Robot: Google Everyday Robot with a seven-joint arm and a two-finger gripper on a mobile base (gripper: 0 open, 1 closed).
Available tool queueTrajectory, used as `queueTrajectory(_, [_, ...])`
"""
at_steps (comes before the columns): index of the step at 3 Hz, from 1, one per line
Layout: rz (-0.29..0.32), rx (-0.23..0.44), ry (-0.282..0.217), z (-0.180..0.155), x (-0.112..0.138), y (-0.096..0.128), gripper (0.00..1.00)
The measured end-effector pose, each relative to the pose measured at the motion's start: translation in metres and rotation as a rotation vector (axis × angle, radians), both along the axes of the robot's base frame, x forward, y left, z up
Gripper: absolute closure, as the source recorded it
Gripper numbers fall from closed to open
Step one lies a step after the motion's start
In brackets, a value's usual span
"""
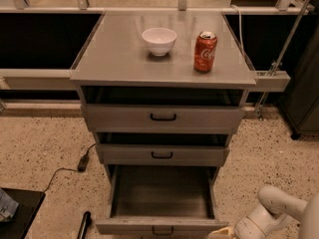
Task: Close bottom drawer
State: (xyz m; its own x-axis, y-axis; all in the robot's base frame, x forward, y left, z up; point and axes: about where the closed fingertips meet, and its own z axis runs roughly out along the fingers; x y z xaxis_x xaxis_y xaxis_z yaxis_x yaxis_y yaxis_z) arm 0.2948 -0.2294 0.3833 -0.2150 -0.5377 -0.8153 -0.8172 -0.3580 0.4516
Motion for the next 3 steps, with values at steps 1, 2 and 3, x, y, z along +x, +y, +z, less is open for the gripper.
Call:
queueTrajectory(1, [-0.032, -0.012, -0.003, -0.002, 0.0, -0.004, 0.0])
queueTrajectory(2, [-0.219, 0.09, -0.075, -0.021, -0.001, -0.003, 0.0])
queueTrajectory(3, [-0.512, 0.244, -0.135, -0.027, -0.012, -0.024, 0.0])
